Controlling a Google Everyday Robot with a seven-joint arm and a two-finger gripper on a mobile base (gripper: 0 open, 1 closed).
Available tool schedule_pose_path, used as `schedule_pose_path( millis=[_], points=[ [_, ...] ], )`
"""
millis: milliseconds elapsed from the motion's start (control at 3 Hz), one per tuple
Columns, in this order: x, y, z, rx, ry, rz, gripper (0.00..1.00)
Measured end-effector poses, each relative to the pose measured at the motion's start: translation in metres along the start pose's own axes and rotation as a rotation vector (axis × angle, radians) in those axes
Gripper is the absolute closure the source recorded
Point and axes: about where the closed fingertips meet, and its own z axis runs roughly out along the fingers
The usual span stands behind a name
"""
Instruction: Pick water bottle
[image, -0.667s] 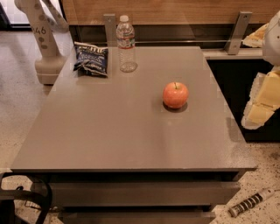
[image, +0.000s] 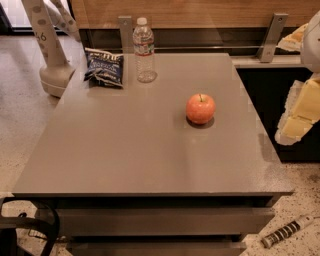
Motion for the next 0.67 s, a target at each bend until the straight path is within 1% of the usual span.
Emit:
schedule_pose_path(
  millis=[333, 667],
  points=[
    [-0.006, -0.032, 0.008, 0.059, -0.079, 0.05, 0.0],
    [-0.02, -0.066, 0.014, 0.137, -0.226, 0.146, 0.0]
  ],
)
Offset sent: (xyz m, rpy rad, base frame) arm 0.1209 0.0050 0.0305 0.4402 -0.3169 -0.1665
